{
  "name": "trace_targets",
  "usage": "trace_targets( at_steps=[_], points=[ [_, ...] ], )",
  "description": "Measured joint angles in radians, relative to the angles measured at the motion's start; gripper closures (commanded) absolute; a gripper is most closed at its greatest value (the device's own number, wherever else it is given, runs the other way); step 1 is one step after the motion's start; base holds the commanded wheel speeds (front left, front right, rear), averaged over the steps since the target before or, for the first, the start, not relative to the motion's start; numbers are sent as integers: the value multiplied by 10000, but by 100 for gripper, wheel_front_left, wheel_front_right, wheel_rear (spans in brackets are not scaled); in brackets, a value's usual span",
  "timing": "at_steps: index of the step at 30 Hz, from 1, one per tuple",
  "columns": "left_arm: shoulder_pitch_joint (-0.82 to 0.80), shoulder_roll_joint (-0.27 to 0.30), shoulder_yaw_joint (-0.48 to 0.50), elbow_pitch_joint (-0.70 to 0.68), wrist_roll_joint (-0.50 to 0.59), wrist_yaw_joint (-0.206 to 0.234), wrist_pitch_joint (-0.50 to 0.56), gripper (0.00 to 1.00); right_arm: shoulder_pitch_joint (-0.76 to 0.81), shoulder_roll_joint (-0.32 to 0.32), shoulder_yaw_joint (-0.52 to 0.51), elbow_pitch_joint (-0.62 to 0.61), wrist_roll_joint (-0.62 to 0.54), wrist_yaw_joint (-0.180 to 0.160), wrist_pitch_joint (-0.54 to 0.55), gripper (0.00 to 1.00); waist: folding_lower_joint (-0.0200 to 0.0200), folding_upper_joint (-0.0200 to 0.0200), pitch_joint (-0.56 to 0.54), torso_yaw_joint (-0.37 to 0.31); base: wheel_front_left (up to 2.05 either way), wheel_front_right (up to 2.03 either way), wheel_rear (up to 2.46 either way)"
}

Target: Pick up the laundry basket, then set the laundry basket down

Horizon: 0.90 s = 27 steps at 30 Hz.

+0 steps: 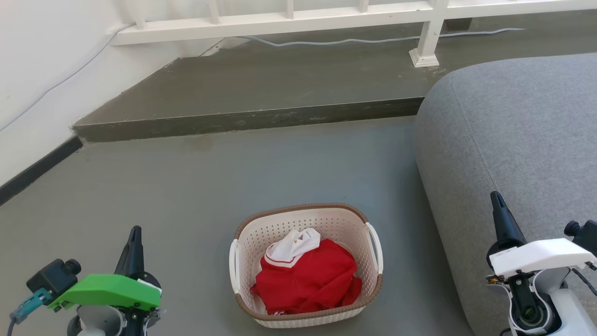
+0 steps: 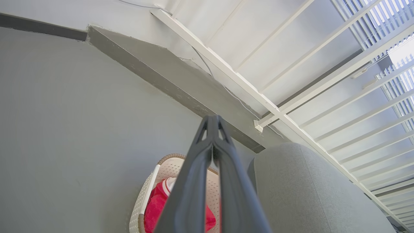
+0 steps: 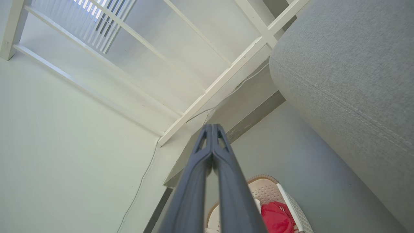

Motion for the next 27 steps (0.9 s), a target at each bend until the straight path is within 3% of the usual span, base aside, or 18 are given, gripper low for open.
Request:
trace_targets(
  at_steps=[27],
  points=[
    [-19, -8, 577, 36, -3352, -165, 951, 100, -213, 274, -861, 305, 3325, 253, 970, 100, 0, 0, -88, 123, 0, 0, 0]
  ],
)
